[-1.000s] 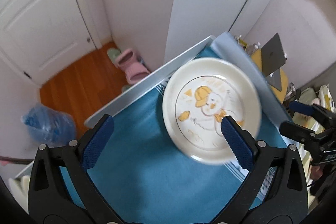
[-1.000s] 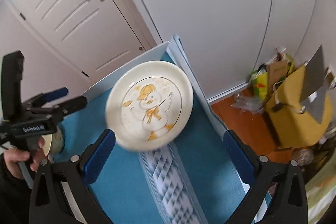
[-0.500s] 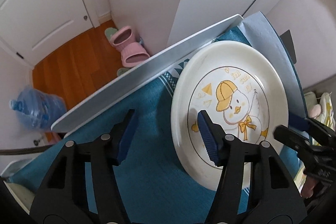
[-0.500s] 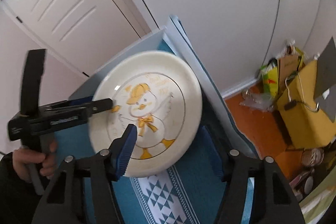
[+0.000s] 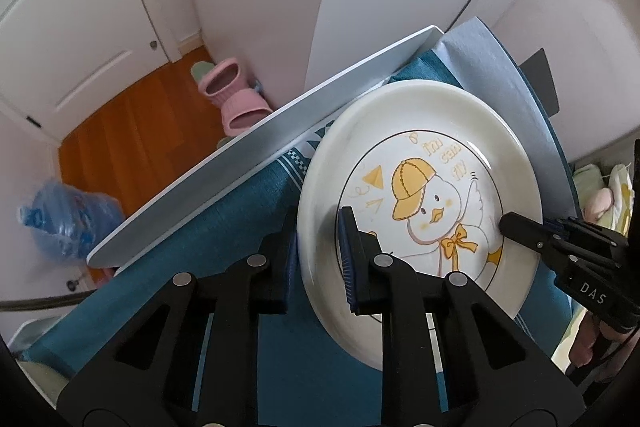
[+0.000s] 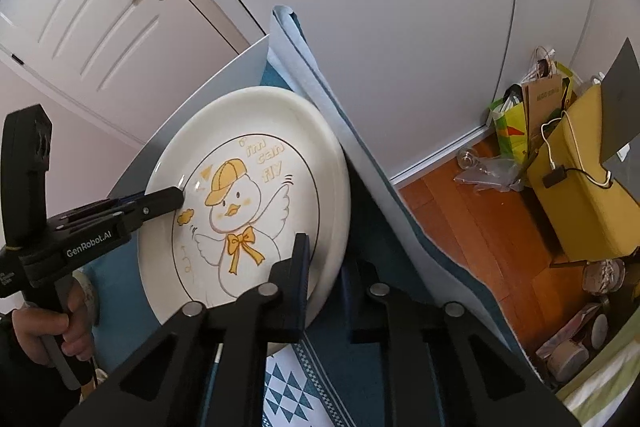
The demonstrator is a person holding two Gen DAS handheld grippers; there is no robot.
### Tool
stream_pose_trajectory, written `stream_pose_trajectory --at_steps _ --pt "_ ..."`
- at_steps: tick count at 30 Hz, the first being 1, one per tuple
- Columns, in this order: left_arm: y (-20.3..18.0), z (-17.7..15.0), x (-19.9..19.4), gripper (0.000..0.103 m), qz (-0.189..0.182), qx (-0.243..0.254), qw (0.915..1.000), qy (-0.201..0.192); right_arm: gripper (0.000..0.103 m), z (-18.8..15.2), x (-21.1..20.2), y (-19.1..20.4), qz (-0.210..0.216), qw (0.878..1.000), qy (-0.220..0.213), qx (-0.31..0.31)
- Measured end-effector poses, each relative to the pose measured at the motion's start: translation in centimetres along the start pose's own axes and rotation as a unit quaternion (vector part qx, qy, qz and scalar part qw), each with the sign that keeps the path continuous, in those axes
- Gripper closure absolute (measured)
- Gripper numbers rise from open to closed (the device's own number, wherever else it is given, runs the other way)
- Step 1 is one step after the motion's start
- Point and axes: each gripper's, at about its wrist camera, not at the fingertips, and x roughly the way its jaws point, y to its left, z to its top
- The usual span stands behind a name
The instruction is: Organize plates and bowls
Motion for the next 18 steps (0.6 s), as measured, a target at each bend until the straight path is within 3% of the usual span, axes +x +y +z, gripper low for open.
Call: stream_pose_trajectory --at_steps 8,13,18 --pt "-0.9 -0.7 -2.8 0.087 0.012 -0.002 0.9997 -0.022 0.09 -0.3 -2.4 1.0 0.009 1.0 -0.015 -0.016" --pt "-1.0 -1.7 -6.8 0.087 0.022 -0.011 0.9984 -0.051 0.09 -0.2 -5.0 2.4 0.019 0.998 -0.03 -0.043" --pt "-0.9 -5.1 -13.1 0.087 0.037 -0.031 0.995 -0.087 0.09 -0.9 -8.5 5.2 0.034 0.995 -0.041 -0.079"
